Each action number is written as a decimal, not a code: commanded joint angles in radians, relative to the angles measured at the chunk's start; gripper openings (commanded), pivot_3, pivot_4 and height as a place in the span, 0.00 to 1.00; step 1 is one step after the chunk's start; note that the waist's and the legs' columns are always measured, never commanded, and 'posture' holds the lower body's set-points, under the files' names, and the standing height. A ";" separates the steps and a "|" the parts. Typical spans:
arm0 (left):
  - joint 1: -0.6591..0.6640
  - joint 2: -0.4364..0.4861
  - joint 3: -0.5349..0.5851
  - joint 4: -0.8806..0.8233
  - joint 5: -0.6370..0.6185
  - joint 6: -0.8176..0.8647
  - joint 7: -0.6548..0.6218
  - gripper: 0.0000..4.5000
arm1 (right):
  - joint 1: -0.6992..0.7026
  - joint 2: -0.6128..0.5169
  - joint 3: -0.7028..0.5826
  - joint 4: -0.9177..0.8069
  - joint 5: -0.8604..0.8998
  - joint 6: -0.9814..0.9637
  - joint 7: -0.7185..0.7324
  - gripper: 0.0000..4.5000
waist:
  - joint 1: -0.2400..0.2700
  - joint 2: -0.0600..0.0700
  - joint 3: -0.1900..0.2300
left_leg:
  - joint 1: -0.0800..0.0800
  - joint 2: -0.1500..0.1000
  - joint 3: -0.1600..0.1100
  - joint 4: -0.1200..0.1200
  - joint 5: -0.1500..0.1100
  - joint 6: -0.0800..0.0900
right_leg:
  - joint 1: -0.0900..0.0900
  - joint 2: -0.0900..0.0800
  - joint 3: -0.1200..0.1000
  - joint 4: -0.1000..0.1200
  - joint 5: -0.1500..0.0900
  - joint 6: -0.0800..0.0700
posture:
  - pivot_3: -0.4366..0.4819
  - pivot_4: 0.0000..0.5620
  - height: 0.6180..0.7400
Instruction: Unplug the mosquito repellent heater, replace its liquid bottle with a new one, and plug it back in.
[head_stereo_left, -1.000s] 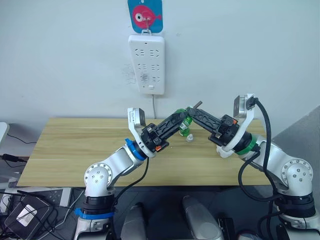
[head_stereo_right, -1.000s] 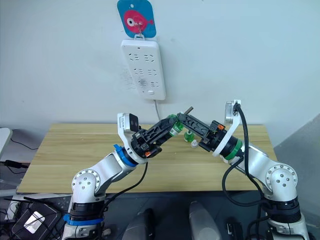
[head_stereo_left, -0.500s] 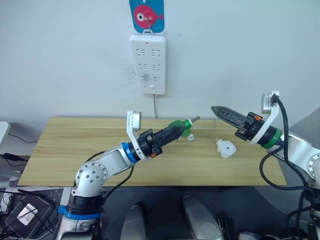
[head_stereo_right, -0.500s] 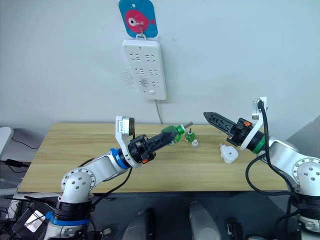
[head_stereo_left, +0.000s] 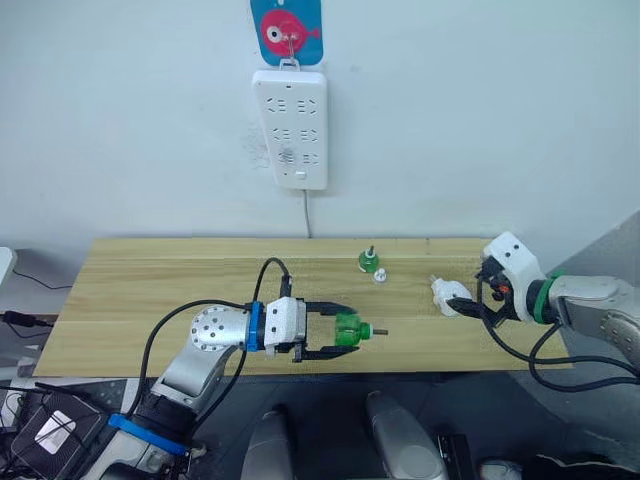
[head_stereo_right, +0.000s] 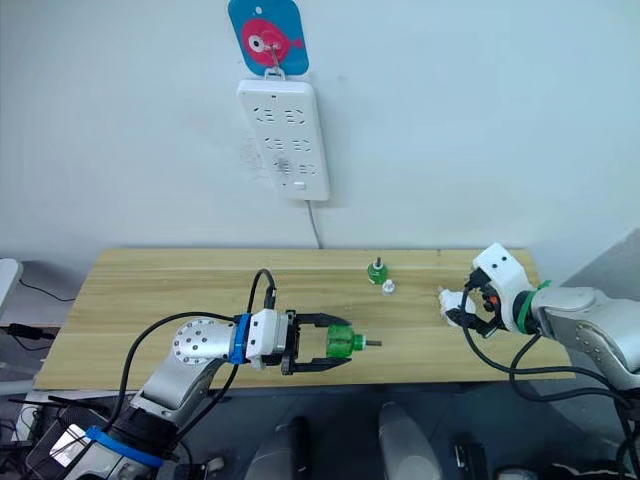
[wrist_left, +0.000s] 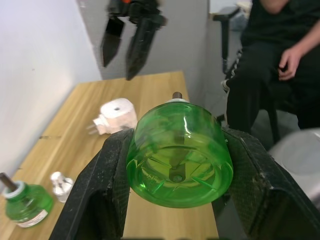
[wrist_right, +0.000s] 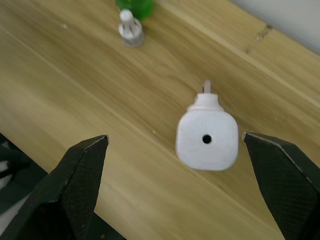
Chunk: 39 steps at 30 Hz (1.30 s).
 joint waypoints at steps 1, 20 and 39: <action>0.009 -0.008 0.005 -0.007 0.009 -0.037 -0.021 0.52 | -0.066 0.046 0.058 0.077 -0.111 0.037 0.010 1.00 | 0.001 0.000 0.000 | 0.000 0.000 0.000 0.000 0.000 0.000 | 0.000 0.000 0.000 0.000 0.000 0.000 | 0.18 0.45 1.00; 0.053 -0.028 0.001 -0.100 0.028 0.070 0.014 0.52 | -0.298 0.262 0.228 0.561 -0.471 -0.061 0.277 1.00 | 0.004 0.000 0.000 | 0.000 0.000 -0.002 0.000 0.000 0.000 | 0.001 0.000 -0.002 0.001 0.000 0.001 | 0.24 0.44 1.00; 0.062 -0.020 0.002 -0.123 0.029 0.094 0.008 0.52 | -0.351 0.378 0.194 0.816 -0.646 -0.182 0.397 0.71 | 0.004 0.001 0.000 | 0.001 -0.001 -0.005 0.001 0.000 0.000 | 0.002 0.000 -0.004 0.001 0.000 0.000 | 0.24 0.41 1.00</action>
